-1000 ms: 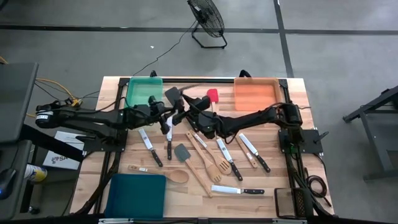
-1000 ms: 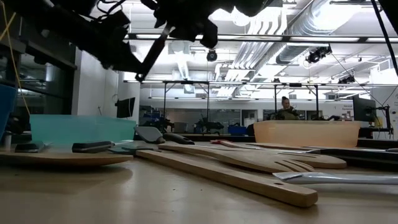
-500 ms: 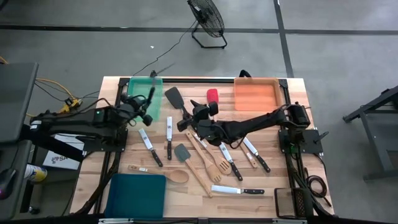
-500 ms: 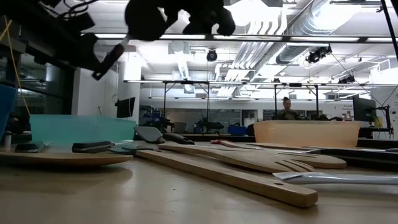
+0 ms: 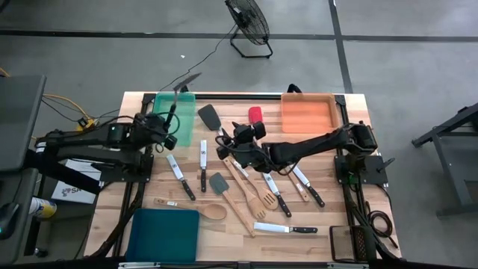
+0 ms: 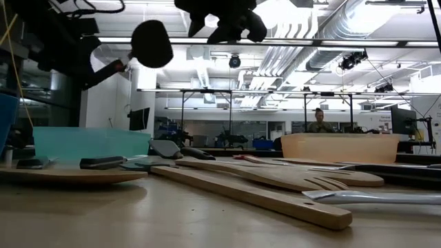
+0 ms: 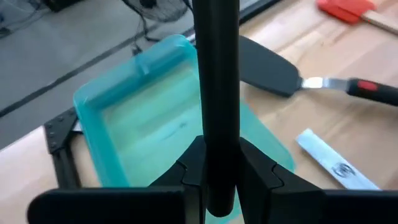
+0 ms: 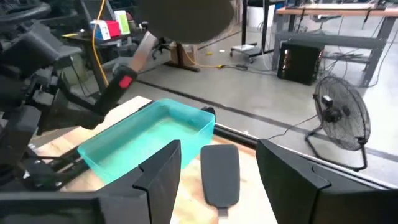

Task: Pick & Place Kitchen Items
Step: Put the black wide spatula into the blue green bin

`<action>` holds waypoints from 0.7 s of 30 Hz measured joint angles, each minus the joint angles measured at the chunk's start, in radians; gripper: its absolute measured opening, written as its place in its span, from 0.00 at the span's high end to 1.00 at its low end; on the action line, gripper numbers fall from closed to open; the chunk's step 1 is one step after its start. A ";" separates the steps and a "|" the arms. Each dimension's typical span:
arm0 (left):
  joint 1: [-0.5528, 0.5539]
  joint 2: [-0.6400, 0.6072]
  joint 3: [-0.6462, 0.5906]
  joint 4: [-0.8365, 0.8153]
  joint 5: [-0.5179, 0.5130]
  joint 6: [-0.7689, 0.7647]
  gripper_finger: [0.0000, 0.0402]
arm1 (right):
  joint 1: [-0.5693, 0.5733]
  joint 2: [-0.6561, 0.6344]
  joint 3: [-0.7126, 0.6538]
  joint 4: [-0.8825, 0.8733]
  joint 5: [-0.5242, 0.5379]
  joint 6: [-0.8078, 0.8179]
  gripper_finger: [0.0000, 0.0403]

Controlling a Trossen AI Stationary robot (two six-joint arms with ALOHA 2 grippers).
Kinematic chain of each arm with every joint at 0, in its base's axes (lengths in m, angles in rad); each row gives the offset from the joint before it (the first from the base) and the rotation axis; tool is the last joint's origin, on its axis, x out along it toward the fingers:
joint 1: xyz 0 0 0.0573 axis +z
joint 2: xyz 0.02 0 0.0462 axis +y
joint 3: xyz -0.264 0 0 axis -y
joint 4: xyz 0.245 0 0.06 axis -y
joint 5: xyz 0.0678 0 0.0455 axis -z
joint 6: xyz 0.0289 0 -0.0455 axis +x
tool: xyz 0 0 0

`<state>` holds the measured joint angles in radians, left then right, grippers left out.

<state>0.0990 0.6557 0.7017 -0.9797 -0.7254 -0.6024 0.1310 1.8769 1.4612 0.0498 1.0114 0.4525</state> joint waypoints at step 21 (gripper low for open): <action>0.459 0.326 0.087 -0.062 0.273 0.116 0.88 | -0.003 -0.037 0.000 -0.392 0.018 0.203 0.50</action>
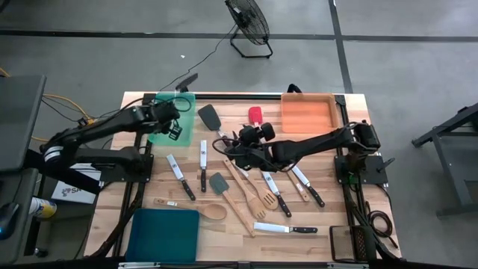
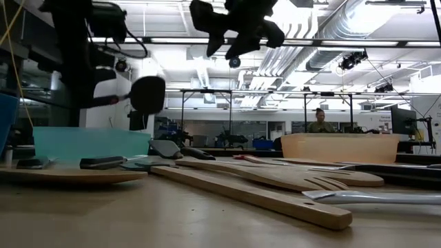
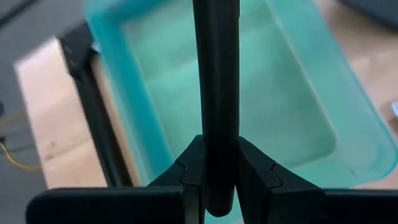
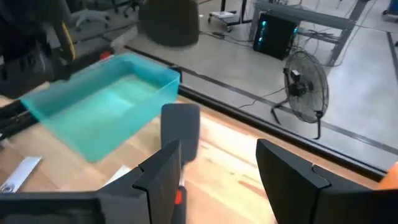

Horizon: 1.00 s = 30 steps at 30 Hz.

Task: Pick & Place Kitchen Items
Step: Put the black wide spatula into the blue green bin

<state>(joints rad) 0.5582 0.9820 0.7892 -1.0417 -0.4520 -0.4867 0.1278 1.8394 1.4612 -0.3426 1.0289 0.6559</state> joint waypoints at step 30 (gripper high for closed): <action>0.142 0.041 -0.001 -0.160 0.158 0.063 0.88 | -0.015 -0.037 0.000 -0.073 0.033 0.006 0.50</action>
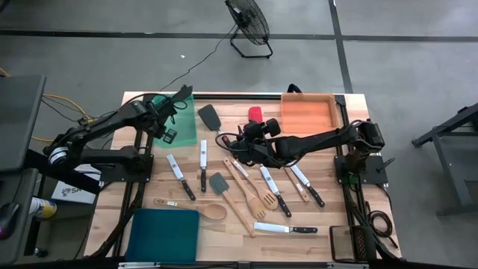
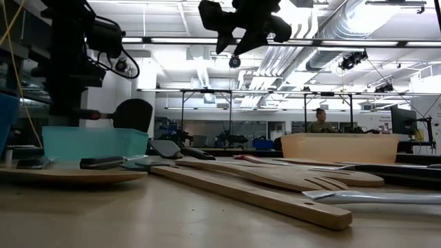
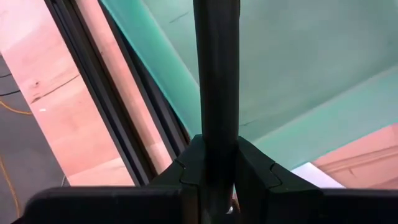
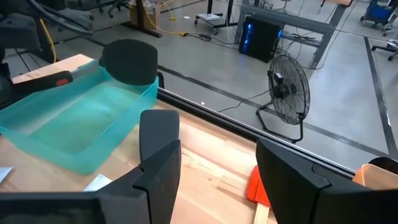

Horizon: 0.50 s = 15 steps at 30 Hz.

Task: Pick & Place Kitchen Items
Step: Put the black wide spatula into the blue green bin

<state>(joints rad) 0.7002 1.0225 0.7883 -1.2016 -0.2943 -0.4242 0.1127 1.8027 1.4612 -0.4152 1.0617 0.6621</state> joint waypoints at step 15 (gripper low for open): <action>0.000 0.003 0.000 -0.016 0.039 -0.007 0.86 | 0.000 0.001 0.000 0.000 -0.017 0.019 0.50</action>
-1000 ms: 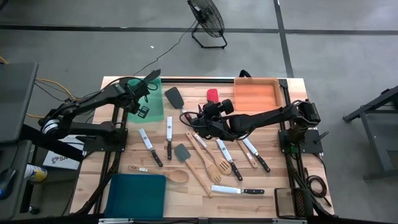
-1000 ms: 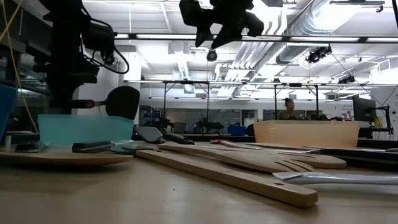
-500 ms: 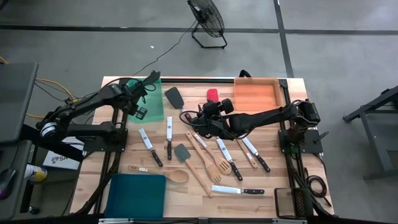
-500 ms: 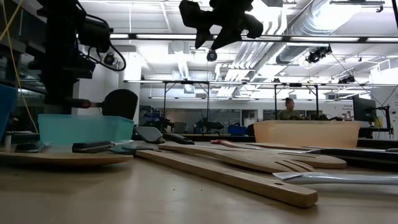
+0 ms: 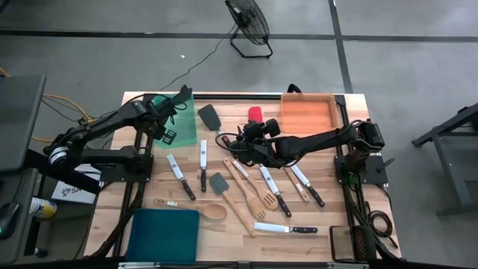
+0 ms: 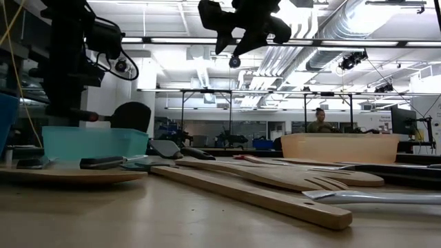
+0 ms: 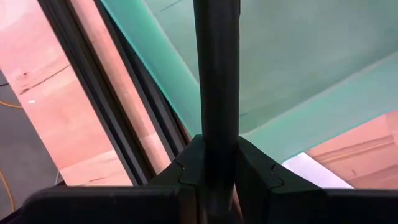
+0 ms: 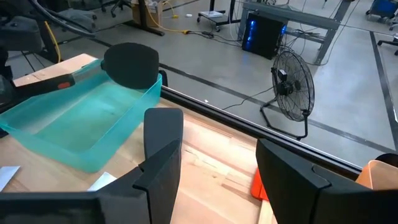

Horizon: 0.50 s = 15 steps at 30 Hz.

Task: Pick & Place Kitchen Items
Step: Put the black wide spatula into the blue green bin

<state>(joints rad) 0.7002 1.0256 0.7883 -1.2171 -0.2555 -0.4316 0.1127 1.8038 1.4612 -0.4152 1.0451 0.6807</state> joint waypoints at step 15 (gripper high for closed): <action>0.000 0.000 0.000 0.003 -0.018 0.008 0.77 | -0.001 0.000 0.000 0.000 -0.017 0.000 0.50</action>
<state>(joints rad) 0.7002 1.0252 0.7883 -1.2137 -0.2740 -0.4234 0.1121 1.8042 1.4612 -0.4152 1.0285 0.6811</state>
